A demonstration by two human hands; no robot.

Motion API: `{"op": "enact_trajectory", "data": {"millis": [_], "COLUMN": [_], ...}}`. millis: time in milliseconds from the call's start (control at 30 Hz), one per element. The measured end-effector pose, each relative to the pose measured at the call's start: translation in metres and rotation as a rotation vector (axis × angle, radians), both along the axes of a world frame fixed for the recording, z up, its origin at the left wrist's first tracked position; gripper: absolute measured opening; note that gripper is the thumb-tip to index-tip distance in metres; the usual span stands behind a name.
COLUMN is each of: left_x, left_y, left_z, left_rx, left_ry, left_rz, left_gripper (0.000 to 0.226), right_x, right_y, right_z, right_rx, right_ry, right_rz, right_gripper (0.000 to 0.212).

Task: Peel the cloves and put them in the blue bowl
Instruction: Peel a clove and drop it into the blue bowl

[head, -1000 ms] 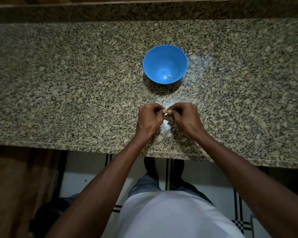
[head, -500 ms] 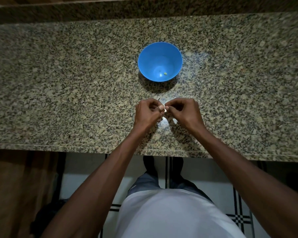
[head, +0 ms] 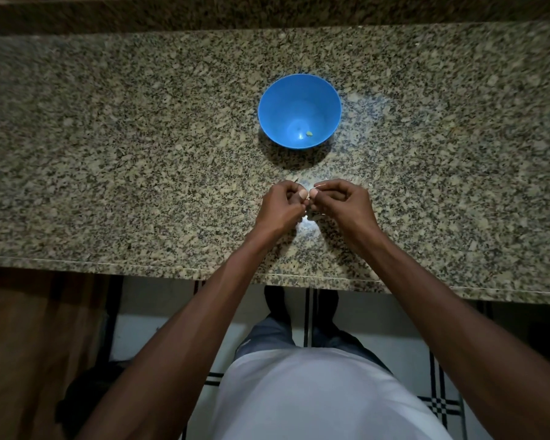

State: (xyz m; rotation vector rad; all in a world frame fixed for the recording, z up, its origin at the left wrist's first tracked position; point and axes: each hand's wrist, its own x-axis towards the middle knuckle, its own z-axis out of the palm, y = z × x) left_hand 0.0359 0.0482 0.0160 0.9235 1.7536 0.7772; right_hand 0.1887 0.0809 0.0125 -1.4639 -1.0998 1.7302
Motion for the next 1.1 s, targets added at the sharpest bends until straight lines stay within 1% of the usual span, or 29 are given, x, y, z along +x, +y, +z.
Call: {"op": "enact_trajectory", "data": {"millis": [100,200,300,400,567,633,733,800,900,1000,1100], "left_x": [0.005,0.007,0.003,-0.003,-0.009,-0.008,-0.007,-0.008,-0.008,-0.006,-0.006], "left_y": [-0.002,-0.004,-0.007,-0.01,-0.013,-0.014,-0.015,-0.015,-0.014,-0.014,-0.013], "left_z": [-0.001,-0.002,-0.005,-0.004,0.0,0.0,-0.002,-0.005,-0.007,-0.004,-0.003], "left_rx": [0.005,-0.012,-0.027,0.0,0.097,0.119,0.099,0.077,0.057,0.039,0.003], "left_ry": [0.01,-0.004,-0.054,-0.064,-0.034,-0.065,-0.154,-0.215,-0.242,-0.294,-0.388], "left_rz": [0.018,0.019,0.078,0.164,0.094,0.12,0.223,0.249,0.222,0.223,0.236], "left_gripper": [0.012,0.011,0.012,0.006,0.015,0.022,0.021,0.023,0.023,0.024,0.026], "right_x": [-0.004,-0.006,-0.006,-0.002,-0.002,-0.005,-0.007,-0.007,-0.005,-0.002,0.001], "right_y": [-0.003,-0.003,-0.001,0.001,0.004,0.005,0.002,0.0,-0.001,-0.001,0.003], "right_z": [0.002,0.004,0.005,0.004,0.001,0.001,0.0,-0.001,-0.001,-0.001,0.0], "right_rx": [-0.092,-0.116,-0.125,-0.099,0.0,0.041,0.088,0.088,0.056,-0.021,-0.131], "right_ry": [0.08,0.083,0.069,0.011,-0.122,-0.154,-0.152,-0.123,-0.044,0.028,0.08], "right_rz": [-0.023,0.017,0.061,0.09,0.161,0.189,0.16,0.107,0.06,0.093,0.139], "right_gripper": [0.027,0.028,0.027,0.022,0.01,0.012,0.015,0.016,0.018,0.023,0.019]}}
